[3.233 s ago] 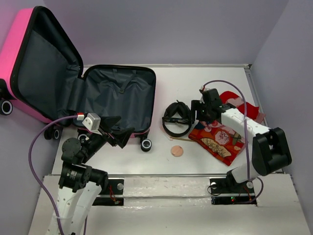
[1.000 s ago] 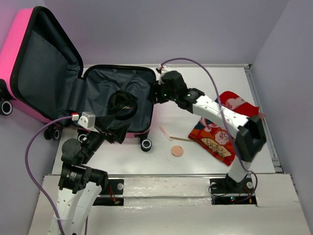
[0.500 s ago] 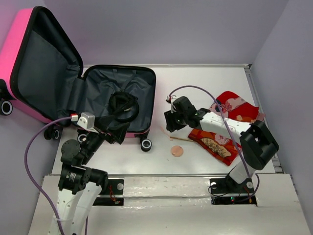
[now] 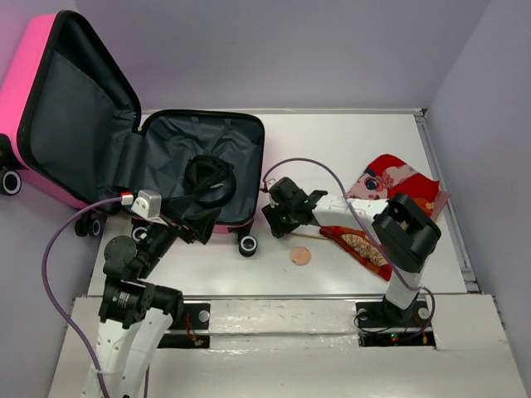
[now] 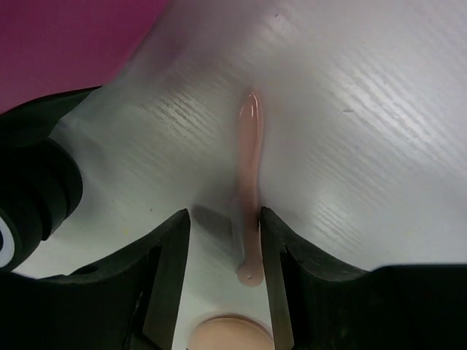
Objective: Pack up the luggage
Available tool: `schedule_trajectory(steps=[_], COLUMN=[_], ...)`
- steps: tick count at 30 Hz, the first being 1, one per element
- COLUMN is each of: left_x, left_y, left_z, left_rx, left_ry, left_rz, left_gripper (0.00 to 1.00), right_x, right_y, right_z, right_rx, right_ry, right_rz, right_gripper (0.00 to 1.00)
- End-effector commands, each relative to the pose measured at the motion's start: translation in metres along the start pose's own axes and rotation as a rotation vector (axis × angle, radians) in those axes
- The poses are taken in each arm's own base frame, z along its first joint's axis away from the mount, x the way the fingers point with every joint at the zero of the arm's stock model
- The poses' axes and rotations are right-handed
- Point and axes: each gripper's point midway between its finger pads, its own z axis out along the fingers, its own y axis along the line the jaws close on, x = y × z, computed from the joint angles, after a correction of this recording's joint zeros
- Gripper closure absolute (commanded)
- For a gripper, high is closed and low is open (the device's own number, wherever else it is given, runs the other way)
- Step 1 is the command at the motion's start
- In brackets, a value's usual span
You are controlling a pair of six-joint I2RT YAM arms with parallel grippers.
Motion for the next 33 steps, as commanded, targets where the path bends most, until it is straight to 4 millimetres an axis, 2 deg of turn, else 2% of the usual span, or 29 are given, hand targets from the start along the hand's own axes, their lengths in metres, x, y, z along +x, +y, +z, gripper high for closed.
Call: schedule_trajectory(steps=[1, 4, 5, 6, 9, 10, 12, 14, 15, 18, 19, 22, 24, 27, 28, 29, 30, 31, 33], left_x=[-0.017, -0.018, -0.018, -0.018, -0.018, -0.018, -0.018, -0.018, -0.018, -0.018, -0.018, -0.018, -0.018, -0.019, -0.019, -0.018, -0.018, -0.018, -0.018], left_y=[-0.010, -0.012, -0.012, -0.012, -0.012, -0.012, -0.012, -0.013, -0.012, -0.013, -0.012, -0.013, -0.013, -0.014, -0.014, -0.014, -0.013, -0.013, -0.012], left_z=[-0.001, -0.002, -0.002, -0.002, -0.002, -0.002, -0.002, -0.002, -0.002, -0.002, -0.002, -0.002, -0.003, -0.003, -0.003, -0.003, -0.003, -0.003, -0.003], left_rx=[0.038, 0.044, 0.044, 0.044, 0.046, 0.045, 0.047, 0.049, 0.048, 0.049, 0.047, 0.048, 0.051, 0.054, 0.054, 0.053, 0.052, 0.051, 0.047], left_ry=[-0.045, -0.047, -0.048, -0.047, -0.046, -0.046, -0.047, -0.048, -0.046, -0.048, -0.048, -0.050, -0.050, -0.052, -0.052, -0.051, -0.048, -0.050, -0.050], left_rz=[0.026, 0.029, 0.028, 0.029, 0.029, 0.029, 0.030, 0.030, 0.030, 0.030, 0.032, 0.031, 0.031, 0.032, 0.032, 0.032, 0.032, 0.033, 0.032], left_gripper=[0.01, 0.01, 0.01, 0.01, 0.01, 0.01, 0.01, 0.01, 0.01, 0.01, 0.01, 0.01, 0.01, 0.01, 0.01, 0.01, 0.01, 0.01, 0.01], right_x=[-0.009, -0.003, -0.002, -0.002, -0.006, -0.009, -0.012, -0.023, -0.031, -0.061, -0.075, -0.094, -0.109, -0.133, -0.155, -0.166, -0.172, -0.194, -0.196], right_y=[-0.010, -0.017, -0.018, -0.020, -0.019, -0.018, -0.018, -0.020, -0.019, -0.014, -0.011, -0.008, -0.004, 0.009, 0.023, 0.029, 0.035, 0.039, 0.025], right_z=[0.001, 0.005, 0.006, 0.006, 0.004, 0.003, 0.002, -0.007, -0.011, -0.042, -0.061, -0.091, -0.118, -0.137, -0.149, -0.151, -0.135, -0.146, -0.135], right_rx=[0.115, 0.153, 0.157, 0.171, 0.183, 0.180, 0.187, 0.206, 0.208, 0.195, 0.179, 0.161, 0.136, 0.076, 0.021, -0.003, -0.015, -0.017, 0.068], right_ry=[-0.029, -0.018, -0.016, -0.017, -0.031, -0.040, -0.049, -0.091, -0.118, -0.236, -0.294, -0.382, -0.454, -0.513, -0.552, -0.563, -0.535, -0.575, -0.559], right_rz=[0.010, 0.029, 0.030, 0.033, 0.029, 0.029, 0.039, 0.070, 0.083, 0.137, 0.153, 0.181, 0.187, 0.156, 0.141, 0.131, 0.119, 0.118, 0.134], right_gripper=[0.53, 0.63, 0.72, 0.76, 0.76, 0.79, 0.93, 0.93, 0.93, 0.93, 0.93, 0.93, 0.93, 0.93, 0.93, 0.93, 0.93, 0.93, 0.93])
